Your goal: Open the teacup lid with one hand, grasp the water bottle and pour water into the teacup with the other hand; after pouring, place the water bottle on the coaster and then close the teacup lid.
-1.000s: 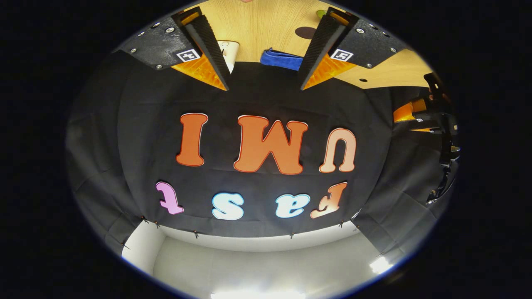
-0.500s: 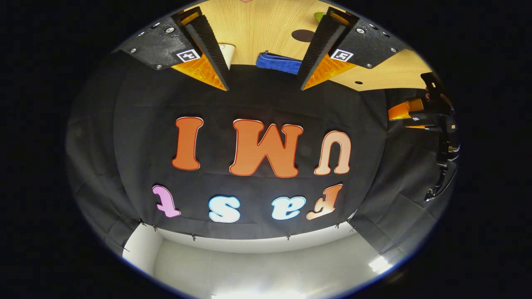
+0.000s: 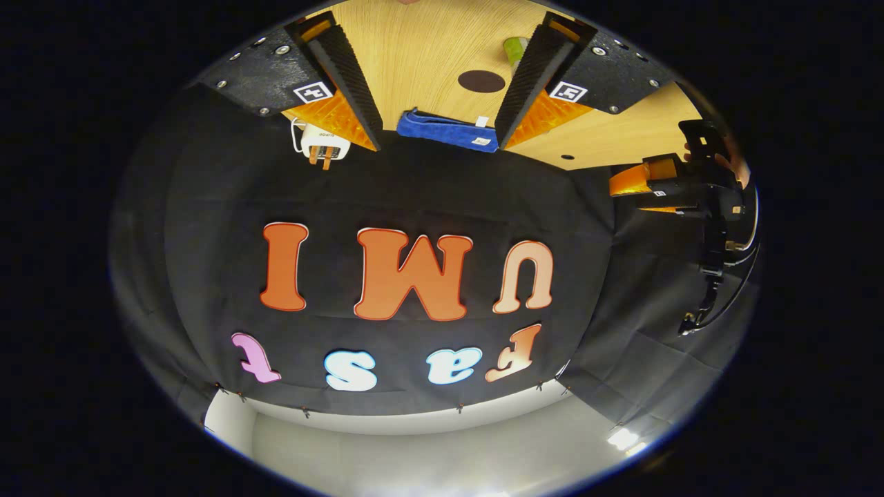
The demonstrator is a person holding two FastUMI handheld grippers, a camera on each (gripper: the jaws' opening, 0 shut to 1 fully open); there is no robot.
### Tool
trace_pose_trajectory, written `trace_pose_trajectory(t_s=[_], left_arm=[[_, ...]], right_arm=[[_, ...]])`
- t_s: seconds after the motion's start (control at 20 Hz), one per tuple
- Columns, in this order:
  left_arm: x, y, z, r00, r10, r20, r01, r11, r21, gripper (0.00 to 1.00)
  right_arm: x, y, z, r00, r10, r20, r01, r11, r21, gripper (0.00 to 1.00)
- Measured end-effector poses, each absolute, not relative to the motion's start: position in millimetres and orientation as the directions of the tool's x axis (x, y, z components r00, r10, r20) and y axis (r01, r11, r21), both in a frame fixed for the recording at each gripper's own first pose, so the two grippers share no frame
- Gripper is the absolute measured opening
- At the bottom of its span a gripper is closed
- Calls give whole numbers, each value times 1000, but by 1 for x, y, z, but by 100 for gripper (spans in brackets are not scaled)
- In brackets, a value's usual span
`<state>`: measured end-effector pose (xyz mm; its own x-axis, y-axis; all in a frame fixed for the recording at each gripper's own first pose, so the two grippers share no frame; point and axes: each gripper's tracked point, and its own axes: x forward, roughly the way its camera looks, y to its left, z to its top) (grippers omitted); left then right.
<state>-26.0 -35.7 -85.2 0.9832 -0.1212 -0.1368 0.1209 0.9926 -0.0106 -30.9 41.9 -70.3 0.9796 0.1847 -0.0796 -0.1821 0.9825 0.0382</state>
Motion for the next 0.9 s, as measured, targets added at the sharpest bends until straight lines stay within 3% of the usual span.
trace_pose_trajectory(t_s=[0.45,0.5,0.9], left_arm=[[-42,-52,-149,947,-191,-259,186,982,-46,96],[-44,-55,-157,940,-199,-278,195,980,-41,99],[-50,-80,-227,875,-261,-407,277,961,-21,98]], right_arm=[[-52,84,-123,937,309,-165,-318,947,-33,98],[-54,88,-128,930,322,-178,-332,943,-28,98],[-54,99,-150,916,341,-212,-348,937,5,99]])
